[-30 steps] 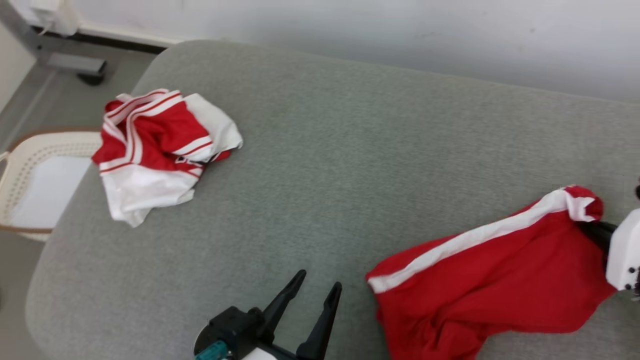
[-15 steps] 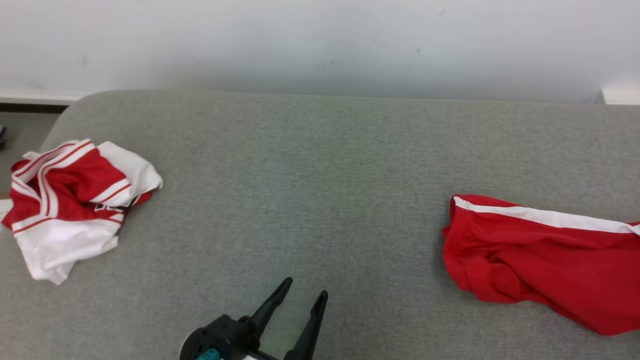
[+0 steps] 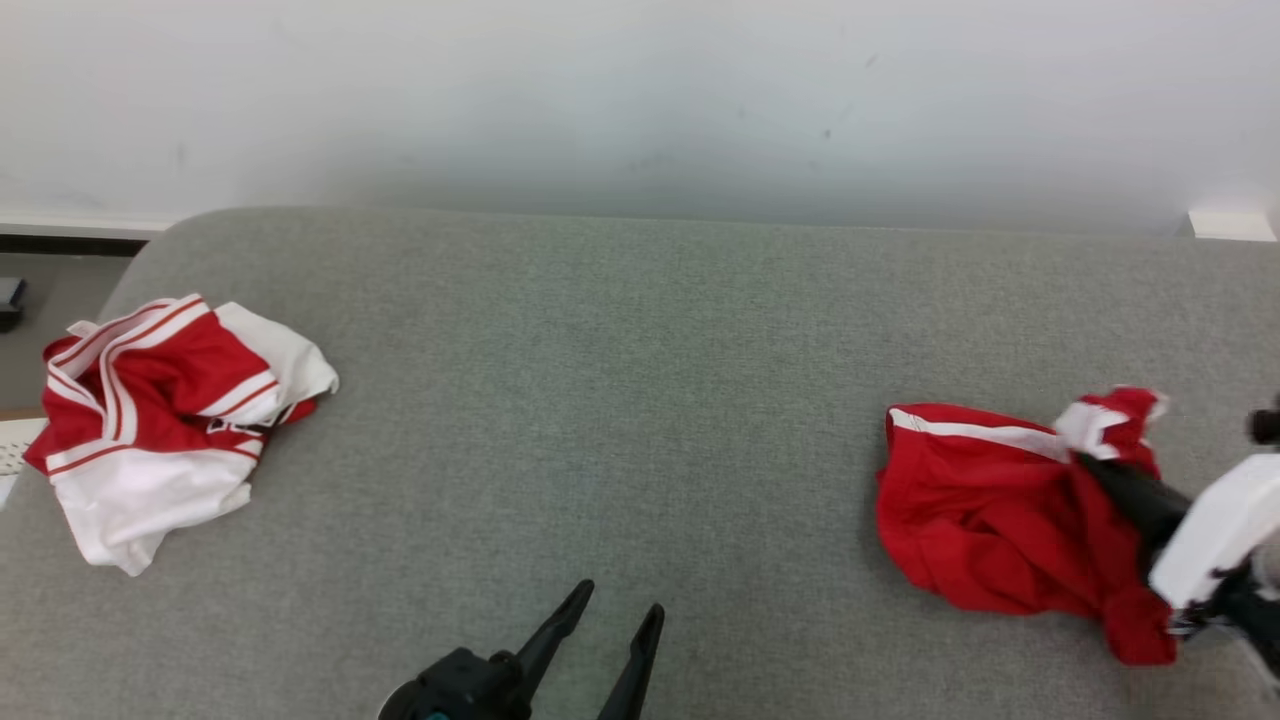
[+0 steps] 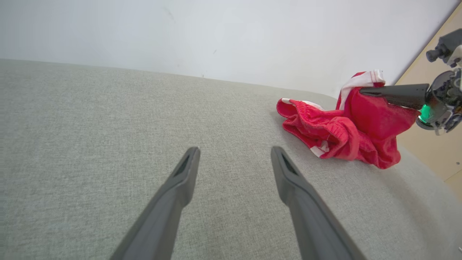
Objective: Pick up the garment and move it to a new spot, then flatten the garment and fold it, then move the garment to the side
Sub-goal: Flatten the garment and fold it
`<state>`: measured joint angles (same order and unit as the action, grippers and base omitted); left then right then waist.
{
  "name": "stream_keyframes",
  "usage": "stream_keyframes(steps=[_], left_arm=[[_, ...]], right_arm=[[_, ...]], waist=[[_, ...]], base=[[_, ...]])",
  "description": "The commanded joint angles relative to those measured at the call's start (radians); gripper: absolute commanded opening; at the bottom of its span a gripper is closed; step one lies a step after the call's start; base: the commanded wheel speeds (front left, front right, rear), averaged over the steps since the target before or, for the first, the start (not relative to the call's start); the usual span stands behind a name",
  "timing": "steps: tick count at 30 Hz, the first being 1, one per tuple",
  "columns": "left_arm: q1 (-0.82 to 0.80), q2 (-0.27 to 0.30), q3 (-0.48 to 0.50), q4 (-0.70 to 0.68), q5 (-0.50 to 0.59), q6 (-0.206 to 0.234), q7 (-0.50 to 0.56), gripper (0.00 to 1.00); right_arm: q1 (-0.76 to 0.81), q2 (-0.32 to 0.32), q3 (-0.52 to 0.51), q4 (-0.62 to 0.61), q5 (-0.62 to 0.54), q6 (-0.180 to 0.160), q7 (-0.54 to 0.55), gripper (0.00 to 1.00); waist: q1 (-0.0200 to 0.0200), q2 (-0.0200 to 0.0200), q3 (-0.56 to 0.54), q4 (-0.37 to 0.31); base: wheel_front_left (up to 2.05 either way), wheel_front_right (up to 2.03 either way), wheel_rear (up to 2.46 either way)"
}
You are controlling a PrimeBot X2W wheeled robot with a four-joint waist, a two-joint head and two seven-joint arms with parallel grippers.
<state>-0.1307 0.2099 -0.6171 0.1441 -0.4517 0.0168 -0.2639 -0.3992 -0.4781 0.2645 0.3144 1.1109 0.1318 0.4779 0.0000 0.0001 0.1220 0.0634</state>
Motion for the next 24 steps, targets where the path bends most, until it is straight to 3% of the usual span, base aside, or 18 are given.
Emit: stream_keyframes(steps=[1,9,16,17,18,19,24], left_arm=[[0.013,0.000,0.003,0.003,-0.006,-0.003,-0.001,1.00],[0.014,-0.021,-0.002,0.021,-0.003,-0.015,-0.001,1.00],[0.019,-0.032,0.000,0.039,-0.007,-0.024,-0.001,1.00],[0.018,-0.034,0.001,0.041,-0.006,-0.024,-0.001,1.00],[0.017,-0.036,0.001,0.043,-0.006,-0.024,-0.001,1.00],[0.016,-0.037,0.003,0.045,-0.005,-0.025,-0.001,1.00],[0.017,-0.041,0.008,0.056,-0.007,-0.034,-0.001,1.00]], right_arm=[[0.012,0.024,0.002,-0.008,-0.023,-0.002,0.005,0.00],[-0.039,0.258,-0.040,0.044,-0.248,-0.002,0.017,0.00],[-0.073,0.354,-0.087,0.111,-0.440,-0.002,0.012,0.00],[-0.079,0.361,-0.093,0.118,-0.465,-0.002,0.006,0.17],[-0.083,0.369,-0.093,0.122,-0.488,-0.002,0.000,0.47],[-0.084,0.375,-0.090,0.125,-0.505,-0.002,-0.007,1.00],[-0.068,0.392,-0.075,0.138,-0.573,-0.002,-0.029,1.00]], waist=[[0.0000,-0.0001,-0.004,0.006],[0.0000,-0.0001,-0.009,0.030],[0.0000,-0.0001,-0.011,0.048],[0.0000,-0.0001,-0.010,0.049],[0.0000,-0.0001,-0.008,0.051],[0.0000,-0.0001,-0.008,0.052],[0.0000,-0.0001,-0.012,0.050]], base=[[0.00,0.00,0.00],[0.00,0.00,0.00],[0.00,0.00,0.00],[0.00,0.00,0.00],[0.00,0.00,0.00],[0.00,0.00,0.00],[0.00,0.00,0.00]])
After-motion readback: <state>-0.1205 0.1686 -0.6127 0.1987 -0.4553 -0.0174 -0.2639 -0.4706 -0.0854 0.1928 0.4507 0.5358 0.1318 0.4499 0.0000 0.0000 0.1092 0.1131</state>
